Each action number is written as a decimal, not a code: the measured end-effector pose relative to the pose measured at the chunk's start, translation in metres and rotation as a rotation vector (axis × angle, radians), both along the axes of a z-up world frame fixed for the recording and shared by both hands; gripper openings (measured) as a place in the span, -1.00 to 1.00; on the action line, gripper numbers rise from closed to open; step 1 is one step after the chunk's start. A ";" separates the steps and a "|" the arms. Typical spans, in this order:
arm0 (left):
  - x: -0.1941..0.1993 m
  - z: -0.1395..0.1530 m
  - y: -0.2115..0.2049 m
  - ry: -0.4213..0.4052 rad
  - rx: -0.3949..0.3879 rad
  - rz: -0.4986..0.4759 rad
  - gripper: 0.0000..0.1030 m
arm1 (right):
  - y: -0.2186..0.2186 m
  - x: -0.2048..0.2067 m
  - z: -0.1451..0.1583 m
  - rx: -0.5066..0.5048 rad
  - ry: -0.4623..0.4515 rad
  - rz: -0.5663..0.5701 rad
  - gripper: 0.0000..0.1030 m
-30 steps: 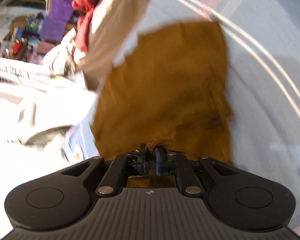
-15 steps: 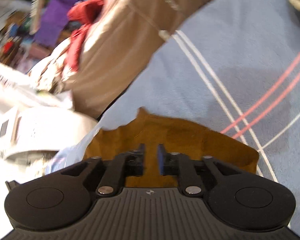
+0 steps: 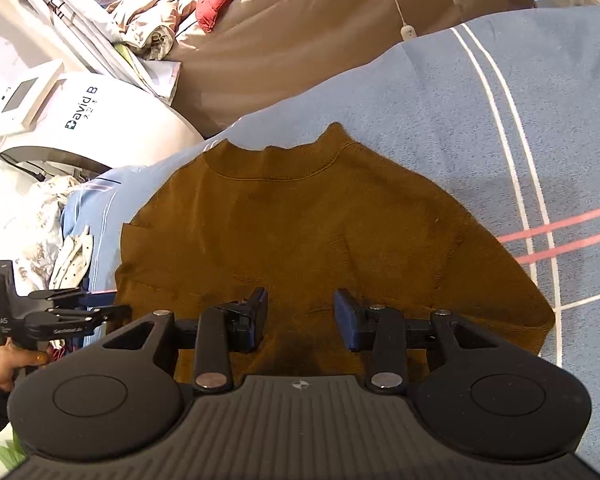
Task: Fold small clothes
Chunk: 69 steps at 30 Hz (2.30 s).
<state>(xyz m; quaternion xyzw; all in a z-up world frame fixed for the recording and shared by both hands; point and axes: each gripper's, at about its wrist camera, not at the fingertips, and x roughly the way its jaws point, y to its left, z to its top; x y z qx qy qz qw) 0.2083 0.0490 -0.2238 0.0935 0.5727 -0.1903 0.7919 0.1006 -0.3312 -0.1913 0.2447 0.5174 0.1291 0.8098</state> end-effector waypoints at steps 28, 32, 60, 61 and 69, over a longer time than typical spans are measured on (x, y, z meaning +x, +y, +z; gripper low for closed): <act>0.039 0.036 -0.006 -0.057 -0.094 0.071 -0.94 | 0.017 0.023 0.010 -0.215 -0.080 0.047 -0.90; 0.072 0.049 -0.014 -0.115 -0.084 0.093 -0.94 | -0.001 0.034 0.035 -0.225 -0.128 -0.011 -0.91; -0.040 0.059 -0.069 -0.188 0.192 0.114 0.94 | 0.059 -0.049 0.029 -0.332 -0.134 0.120 0.69; -0.046 0.061 -0.071 -0.179 0.176 0.111 0.94 | 0.059 -0.053 0.030 -0.326 -0.131 0.108 0.86; -0.086 0.077 -0.082 -0.147 0.118 0.120 0.97 | 0.063 -0.074 0.041 -0.349 -0.107 0.028 1.00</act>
